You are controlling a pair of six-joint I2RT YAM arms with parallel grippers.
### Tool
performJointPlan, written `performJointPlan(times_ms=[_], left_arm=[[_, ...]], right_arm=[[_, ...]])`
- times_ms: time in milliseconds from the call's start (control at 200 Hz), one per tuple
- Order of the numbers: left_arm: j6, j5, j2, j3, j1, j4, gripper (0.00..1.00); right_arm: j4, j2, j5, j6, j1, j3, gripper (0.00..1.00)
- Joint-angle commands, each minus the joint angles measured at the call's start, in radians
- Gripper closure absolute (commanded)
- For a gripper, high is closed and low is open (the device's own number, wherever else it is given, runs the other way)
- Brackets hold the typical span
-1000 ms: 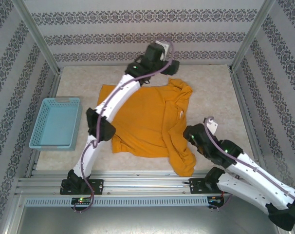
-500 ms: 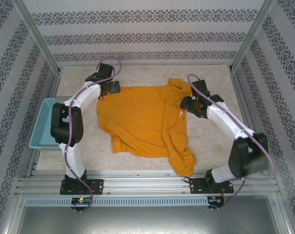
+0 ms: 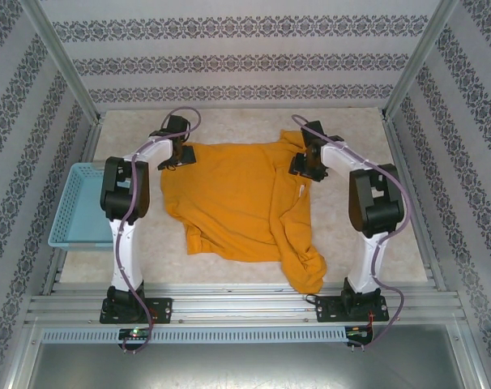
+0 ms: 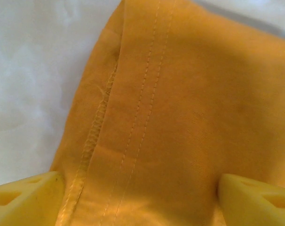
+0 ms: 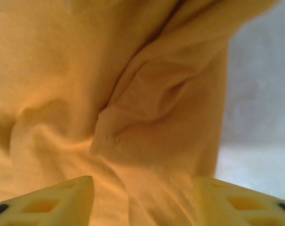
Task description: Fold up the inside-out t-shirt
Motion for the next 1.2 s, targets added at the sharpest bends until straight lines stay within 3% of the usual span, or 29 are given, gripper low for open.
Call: performJointPlan(times_ms=[0, 125, 180, 365, 460, 639, 669, 734, 799, 879, 989, 1084, 1194], left_arm=[[-0.018, -0.007, 0.046, 0.054, 0.019, -0.032, 0.22], [-0.036, 0.008, 0.087, 0.117, 0.036, -0.071, 0.41], [-0.042, 0.003, 0.089, 0.126, 0.041, -0.065, 0.51], [-0.074, 0.071, 0.168, 0.269, 0.072, -0.102, 0.88], [-0.076, 0.088, 0.225, 0.401, 0.080, -0.147, 1.00], [-0.007, 0.102, 0.322, 0.727, 0.084, -0.268, 1.00], [0.001, 0.107, 0.327, 0.765, 0.084, -0.290, 0.92], [0.005, 0.124, 0.306, 0.790, 0.084, -0.326, 0.67], [-0.015, 0.126, 0.248, 0.744, 0.079, -0.364, 0.48], [-0.047, 0.109, 0.103, 0.546, 0.060, -0.340, 0.38], [-0.102, 0.094, -0.208, 0.060, 0.019, -0.129, 0.32], [-0.157, 0.070, -0.451, -0.284, -0.025, 0.007, 0.31], [-0.191, 0.033, -0.633, -0.513, -0.106, 0.025, 0.33]], right_arm=[[-0.062, 0.053, 0.044, -0.014, -0.008, 0.069, 0.56], [-0.078, 0.084, 0.082, -0.034, -0.048, 0.115, 0.90], [-0.078, 0.093, 0.080, -0.036, -0.072, 0.136, 1.00], [-0.076, 0.109, 0.037, -0.056, -0.124, 0.232, 1.00], [-0.094, 0.118, 0.023, -0.055, -0.150, 0.296, 1.00], [-0.070, 0.141, -0.193, -0.015, -0.237, 0.365, 1.00], [-0.082, 0.140, -0.195, -0.017, -0.244, 0.375, 1.00], [-0.117, 0.121, -0.137, -0.035, -0.245, 0.377, 0.74], [-0.124, 0.074, -0.095, -0.044, -0.239, 0.332, 0.60], [-0.084, -0.018, -0.114, -0.047, -0.224, 0.211, 0.55], [-0.029, -0.174, -0.137, -0.045, -0.173, -0.004, 0.53], [0.008, -0.317, -0.107, -0.038, -0.105, -0.199, 0.51], [0.017, -0.465, -0.052, -0.024, -0.021, -0.391, 0.50]])
